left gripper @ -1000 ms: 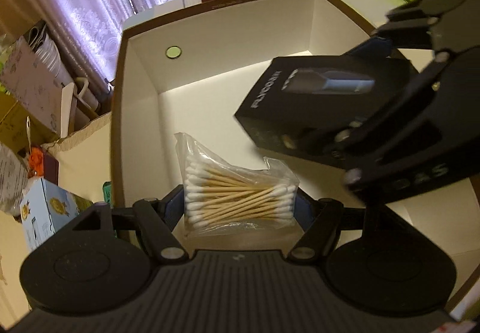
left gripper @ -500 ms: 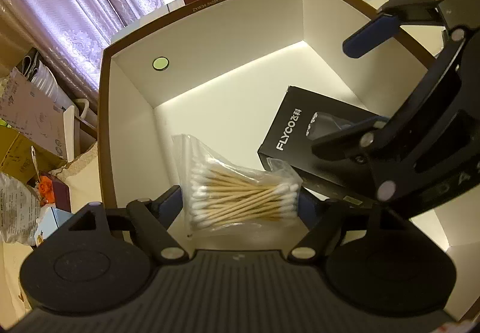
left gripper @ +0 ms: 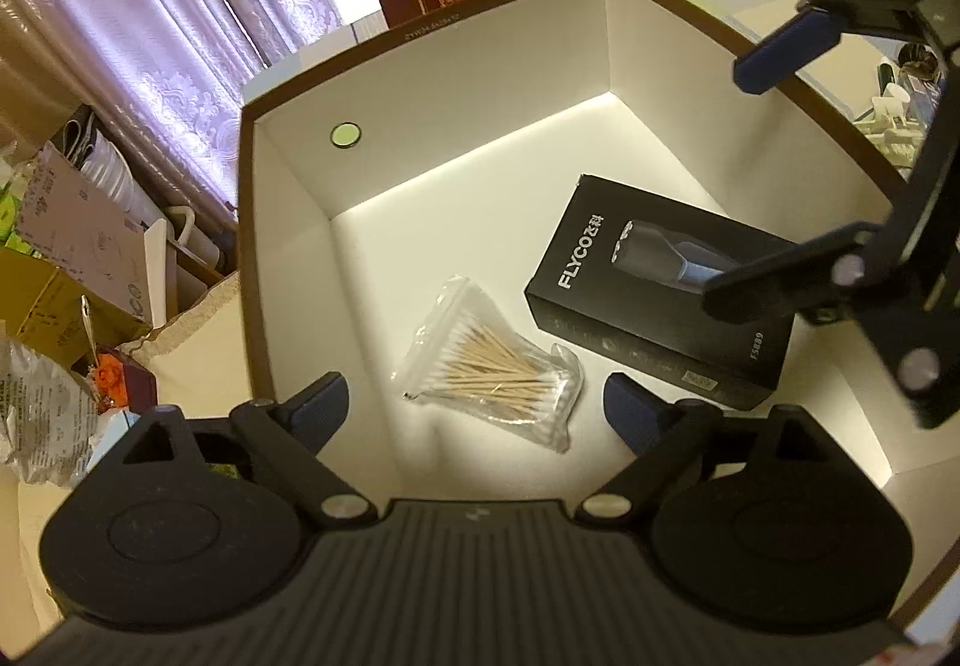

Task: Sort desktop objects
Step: 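Carry the swab bag and shaver box into the brown box and release both, then withdraw both tools from the box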

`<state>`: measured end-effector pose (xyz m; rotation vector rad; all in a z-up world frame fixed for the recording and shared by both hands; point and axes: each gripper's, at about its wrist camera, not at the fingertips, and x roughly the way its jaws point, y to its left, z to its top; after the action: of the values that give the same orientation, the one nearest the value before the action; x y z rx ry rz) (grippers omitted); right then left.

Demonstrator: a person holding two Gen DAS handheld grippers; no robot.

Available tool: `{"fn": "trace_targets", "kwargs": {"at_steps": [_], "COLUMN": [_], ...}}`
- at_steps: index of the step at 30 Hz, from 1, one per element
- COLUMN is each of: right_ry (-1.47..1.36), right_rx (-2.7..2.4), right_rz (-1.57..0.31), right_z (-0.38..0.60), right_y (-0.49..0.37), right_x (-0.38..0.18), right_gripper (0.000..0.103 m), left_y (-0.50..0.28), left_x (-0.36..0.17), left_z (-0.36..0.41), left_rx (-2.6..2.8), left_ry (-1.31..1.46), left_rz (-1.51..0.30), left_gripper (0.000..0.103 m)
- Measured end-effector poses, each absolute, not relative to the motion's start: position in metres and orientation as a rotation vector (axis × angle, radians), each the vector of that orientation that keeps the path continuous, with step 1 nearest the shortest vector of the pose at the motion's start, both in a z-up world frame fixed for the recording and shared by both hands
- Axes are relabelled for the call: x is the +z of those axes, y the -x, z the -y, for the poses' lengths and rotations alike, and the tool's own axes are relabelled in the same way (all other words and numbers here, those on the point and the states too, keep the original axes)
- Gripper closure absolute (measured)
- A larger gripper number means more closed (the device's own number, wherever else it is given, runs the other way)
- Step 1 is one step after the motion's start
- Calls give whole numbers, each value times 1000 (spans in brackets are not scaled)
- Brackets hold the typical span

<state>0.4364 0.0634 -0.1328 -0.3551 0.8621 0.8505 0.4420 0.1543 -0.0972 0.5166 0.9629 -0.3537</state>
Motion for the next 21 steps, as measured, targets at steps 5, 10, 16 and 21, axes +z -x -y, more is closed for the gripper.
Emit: {"fn": "trace_targets", "kwargs": {"at_steps": [5, 10, 16, 21], "right_ry": [332, 311, 286, 265], "right_rx": [863, 864, 848, 841], "right_rz": [-846, -838, -829, -820], "right_z": [-53, -42, -27, -16], "right_y": [-421, -405, -387, -371], "right_x": [-123, -113, -103, -95], "right_gripper": [2, 2, 2, 2], "left_y": [-431, -415, -392, -372], "left_x": [-86, -71, -50, -31], "left_z": [-160, -164, -165, -160], "left_rx": [-333, -291, -233, -203], "left_ry": [-469, -395, -312, -266], "left_rz": [-956, -956, -949, -918], "left_gripper": [12, 9, 9, 8]}}
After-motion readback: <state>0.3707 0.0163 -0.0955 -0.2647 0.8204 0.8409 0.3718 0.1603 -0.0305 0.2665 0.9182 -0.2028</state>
